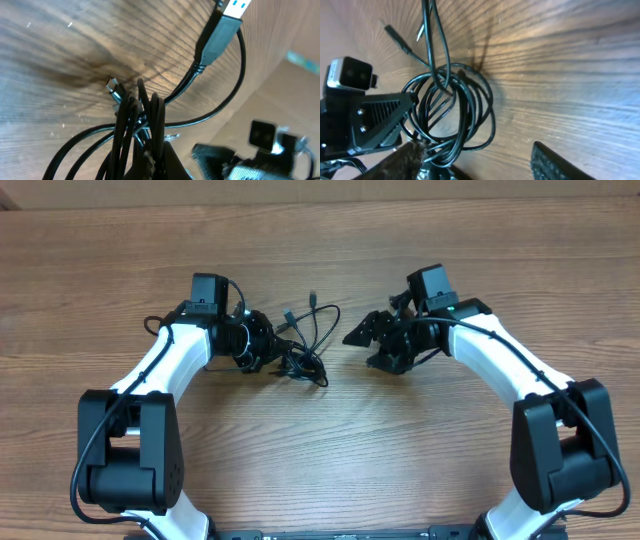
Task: Untangle cables
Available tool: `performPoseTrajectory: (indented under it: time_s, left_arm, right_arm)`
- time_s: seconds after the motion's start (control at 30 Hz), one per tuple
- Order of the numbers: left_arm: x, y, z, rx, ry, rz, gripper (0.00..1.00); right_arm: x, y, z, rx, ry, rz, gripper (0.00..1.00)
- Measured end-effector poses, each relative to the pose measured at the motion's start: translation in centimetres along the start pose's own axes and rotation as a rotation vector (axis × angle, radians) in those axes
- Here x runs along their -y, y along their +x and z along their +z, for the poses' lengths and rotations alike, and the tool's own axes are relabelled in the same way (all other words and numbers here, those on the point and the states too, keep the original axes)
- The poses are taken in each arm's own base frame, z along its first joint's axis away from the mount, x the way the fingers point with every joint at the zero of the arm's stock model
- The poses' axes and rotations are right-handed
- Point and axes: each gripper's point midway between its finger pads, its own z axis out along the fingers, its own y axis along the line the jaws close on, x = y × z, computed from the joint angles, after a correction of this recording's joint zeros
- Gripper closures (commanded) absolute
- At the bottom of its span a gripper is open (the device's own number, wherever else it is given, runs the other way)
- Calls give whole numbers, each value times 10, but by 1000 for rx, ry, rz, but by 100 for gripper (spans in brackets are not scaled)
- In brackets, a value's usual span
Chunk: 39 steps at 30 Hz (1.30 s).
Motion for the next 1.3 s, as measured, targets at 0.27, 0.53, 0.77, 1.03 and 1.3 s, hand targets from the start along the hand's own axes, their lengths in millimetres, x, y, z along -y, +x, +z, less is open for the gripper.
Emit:
performPoseTrajectory:
  time_s: [0.27, 0.53, 0.77, 1.03, 1.3]
  left_arm:
    - [0, 1, 0, -7, 0, -115, 95]
    - [0, 2, 0, -10, 1, -131, 96]
    - [2, 5, 0, -26, 12, -127, 96]
    - [4, 6, 0, -36, 22, -123, 96]
    - [10, 7, 0, -47, 45, -109, 96]
  right_arm:
    - [4, 33, 30, -13, 103, 268, 27]
    - [-13, 42, 53, 83, 118, 436, 28]
    - [-16, 31, 54, 162, 101, 514, 40]
    - [-15, 29, 55, 185, 103, 540, 41]
    - [-18, 39, 61, 176, 112, 527, 55]
